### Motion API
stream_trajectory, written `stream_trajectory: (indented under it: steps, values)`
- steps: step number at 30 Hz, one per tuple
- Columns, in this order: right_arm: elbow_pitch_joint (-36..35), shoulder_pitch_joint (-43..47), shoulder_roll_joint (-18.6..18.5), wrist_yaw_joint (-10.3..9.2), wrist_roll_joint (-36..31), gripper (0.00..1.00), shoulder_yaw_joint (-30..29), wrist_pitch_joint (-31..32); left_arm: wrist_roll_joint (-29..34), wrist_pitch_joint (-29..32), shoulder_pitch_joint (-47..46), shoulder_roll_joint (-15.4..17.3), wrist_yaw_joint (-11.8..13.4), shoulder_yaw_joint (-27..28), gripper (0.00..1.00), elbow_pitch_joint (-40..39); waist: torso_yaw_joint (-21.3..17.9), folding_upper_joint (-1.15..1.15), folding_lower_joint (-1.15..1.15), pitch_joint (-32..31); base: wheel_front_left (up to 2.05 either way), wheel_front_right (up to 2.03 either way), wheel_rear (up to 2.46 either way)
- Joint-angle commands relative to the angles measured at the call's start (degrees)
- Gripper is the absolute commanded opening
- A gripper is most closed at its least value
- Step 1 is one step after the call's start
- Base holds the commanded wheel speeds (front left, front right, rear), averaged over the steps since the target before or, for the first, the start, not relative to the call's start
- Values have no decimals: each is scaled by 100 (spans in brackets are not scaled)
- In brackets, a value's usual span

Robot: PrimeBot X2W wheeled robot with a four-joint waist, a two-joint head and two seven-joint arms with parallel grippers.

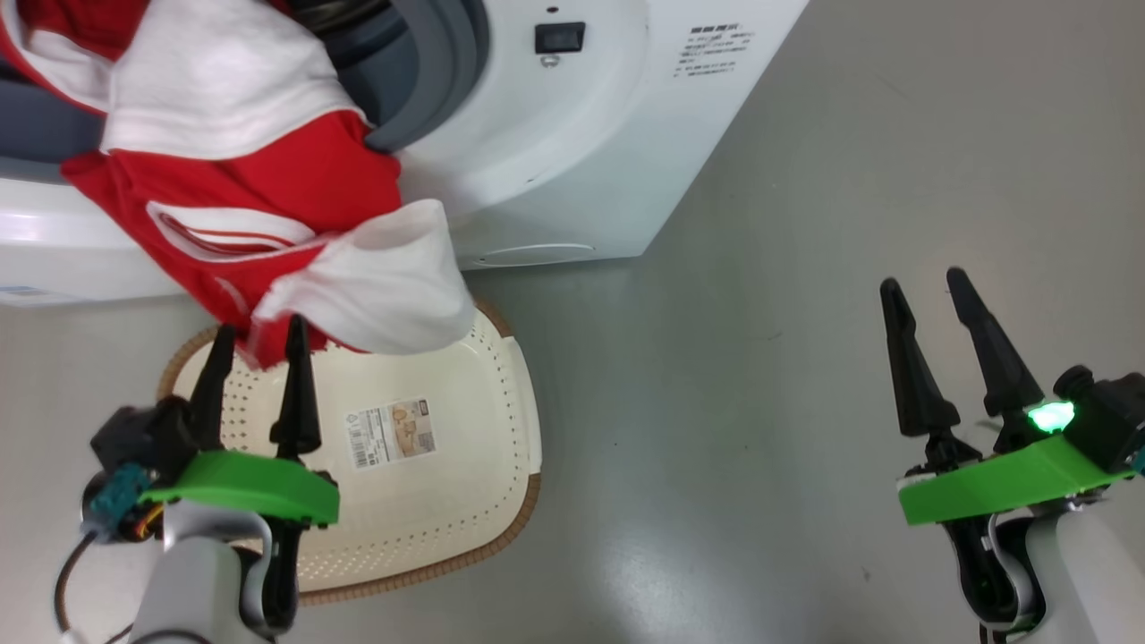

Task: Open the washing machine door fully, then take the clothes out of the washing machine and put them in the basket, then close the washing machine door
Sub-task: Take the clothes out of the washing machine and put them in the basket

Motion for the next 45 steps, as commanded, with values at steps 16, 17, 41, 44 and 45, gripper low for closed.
stream_trajectory:
  steps: [16,17,41,44,45]
  values:
    - [-133,318,-177,37,3,100,78,-37,-157,-28,1298,143,351,-224,100,-2036,163,0,0,-103,0,0,0]
    - [-136,319,-179,37,2,100,73,-37,-176,-28,1349,143,377,-249,100,-2116,162,0,0,-102,0,0,0]
    - [-153,249,-140,37,-7,100,7,-37,37,-28,681,143,513,-615,100,-2159,197,0,0,19,0,0,0]
    - [-147,214,-129,37,-1,100,27,-37,100,-28,285,143,551,-624,100,-1762,182,0,0,46,0,0,0]
    - [-145,201,-123,37,1,100,36,-37,106,-28,151,143,568,-611,100,-1590,171,0,0,52,0,0,0]
